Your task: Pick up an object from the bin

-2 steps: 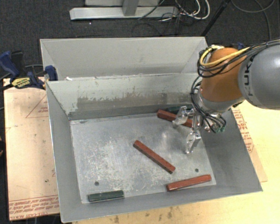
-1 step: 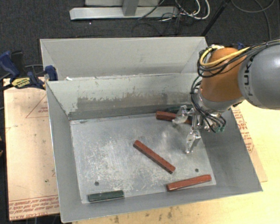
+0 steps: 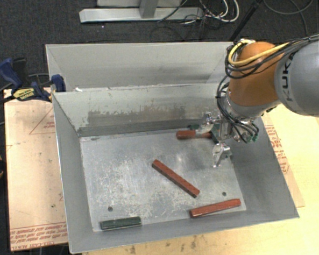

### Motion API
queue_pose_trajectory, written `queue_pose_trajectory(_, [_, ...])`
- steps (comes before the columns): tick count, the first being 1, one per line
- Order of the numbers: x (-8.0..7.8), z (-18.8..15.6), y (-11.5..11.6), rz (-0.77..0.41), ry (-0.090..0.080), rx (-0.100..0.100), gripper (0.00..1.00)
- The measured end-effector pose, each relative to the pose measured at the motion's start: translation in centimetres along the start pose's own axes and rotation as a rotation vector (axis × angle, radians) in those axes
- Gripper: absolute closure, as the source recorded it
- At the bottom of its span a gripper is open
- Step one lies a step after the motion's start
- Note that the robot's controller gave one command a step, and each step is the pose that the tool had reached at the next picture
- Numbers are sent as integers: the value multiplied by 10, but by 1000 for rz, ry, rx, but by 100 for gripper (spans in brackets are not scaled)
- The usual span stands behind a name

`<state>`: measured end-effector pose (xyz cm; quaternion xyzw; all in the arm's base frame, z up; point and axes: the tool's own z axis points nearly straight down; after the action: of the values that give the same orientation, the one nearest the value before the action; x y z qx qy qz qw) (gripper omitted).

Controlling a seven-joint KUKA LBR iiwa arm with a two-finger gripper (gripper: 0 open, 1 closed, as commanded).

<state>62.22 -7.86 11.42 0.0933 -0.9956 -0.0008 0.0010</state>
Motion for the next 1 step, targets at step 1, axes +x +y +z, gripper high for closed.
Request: queue_pose_trajectory(1, [-26,-18,12,36,-18,4,0])
